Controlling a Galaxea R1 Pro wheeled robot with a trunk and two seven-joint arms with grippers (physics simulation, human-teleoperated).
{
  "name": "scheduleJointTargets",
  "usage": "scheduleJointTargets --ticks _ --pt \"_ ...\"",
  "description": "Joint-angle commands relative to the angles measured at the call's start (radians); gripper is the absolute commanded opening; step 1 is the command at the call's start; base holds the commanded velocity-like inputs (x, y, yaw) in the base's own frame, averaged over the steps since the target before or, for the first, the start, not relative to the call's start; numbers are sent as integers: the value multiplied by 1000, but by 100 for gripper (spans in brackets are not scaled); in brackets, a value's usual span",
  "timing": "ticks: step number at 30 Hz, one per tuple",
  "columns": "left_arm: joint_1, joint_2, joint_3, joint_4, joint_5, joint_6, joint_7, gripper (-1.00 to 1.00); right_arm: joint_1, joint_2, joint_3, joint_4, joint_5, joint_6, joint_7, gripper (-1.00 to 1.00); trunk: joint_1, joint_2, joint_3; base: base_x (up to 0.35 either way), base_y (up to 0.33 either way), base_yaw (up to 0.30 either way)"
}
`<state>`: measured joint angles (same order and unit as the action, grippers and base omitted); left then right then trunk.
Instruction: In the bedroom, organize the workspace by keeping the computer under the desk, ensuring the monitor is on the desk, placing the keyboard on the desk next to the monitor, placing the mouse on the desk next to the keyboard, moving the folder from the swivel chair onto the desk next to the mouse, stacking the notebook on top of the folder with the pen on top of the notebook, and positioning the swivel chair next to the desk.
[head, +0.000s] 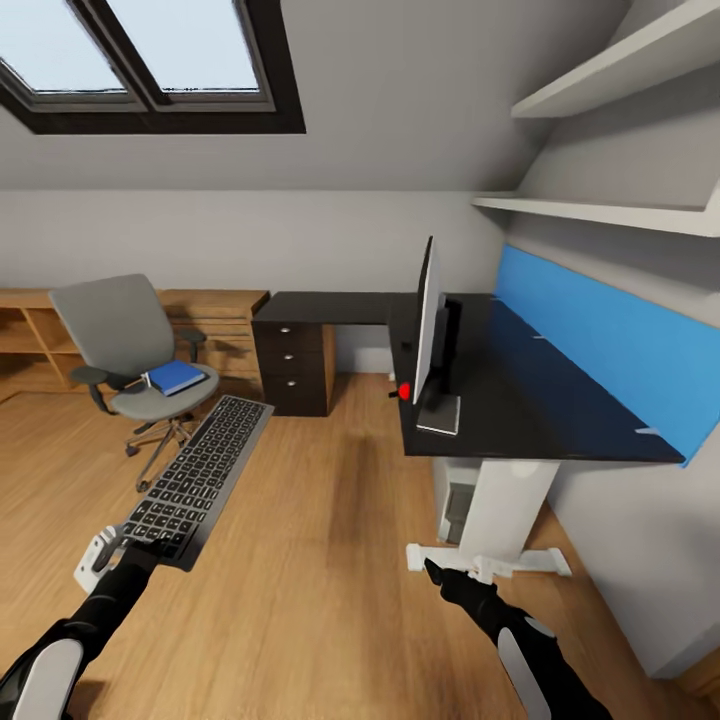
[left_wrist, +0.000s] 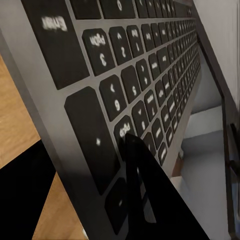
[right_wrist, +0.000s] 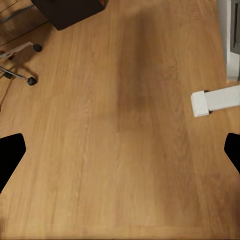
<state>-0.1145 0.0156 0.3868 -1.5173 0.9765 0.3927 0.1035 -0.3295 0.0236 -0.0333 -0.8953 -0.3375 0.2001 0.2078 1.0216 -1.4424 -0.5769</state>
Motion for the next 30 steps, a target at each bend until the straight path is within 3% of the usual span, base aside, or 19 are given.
scheduleJointTargets --ticks 1,10,24,30 --pt "-1 1 0 -5 8 5 -4 -100 0 1 -4 -1 -9 -8 4 100 0 -1 0 -205 154 0" --pt "-1 2 0 -13 8 6 -40 -100 1 1 -4 20 -9 -89 4 100 0 -1 14 -128 63 0" --pt "-1 2 0 -14 8 6 -43 -100 1 1 -4 22 -9 -96 5 100 0 -1 35 -48 4 0" --pt "-1 2 0 -14 8 7 -44 -100 1 0 -4 22 -11 -96 5 100 0 -1 37 32 159 0"
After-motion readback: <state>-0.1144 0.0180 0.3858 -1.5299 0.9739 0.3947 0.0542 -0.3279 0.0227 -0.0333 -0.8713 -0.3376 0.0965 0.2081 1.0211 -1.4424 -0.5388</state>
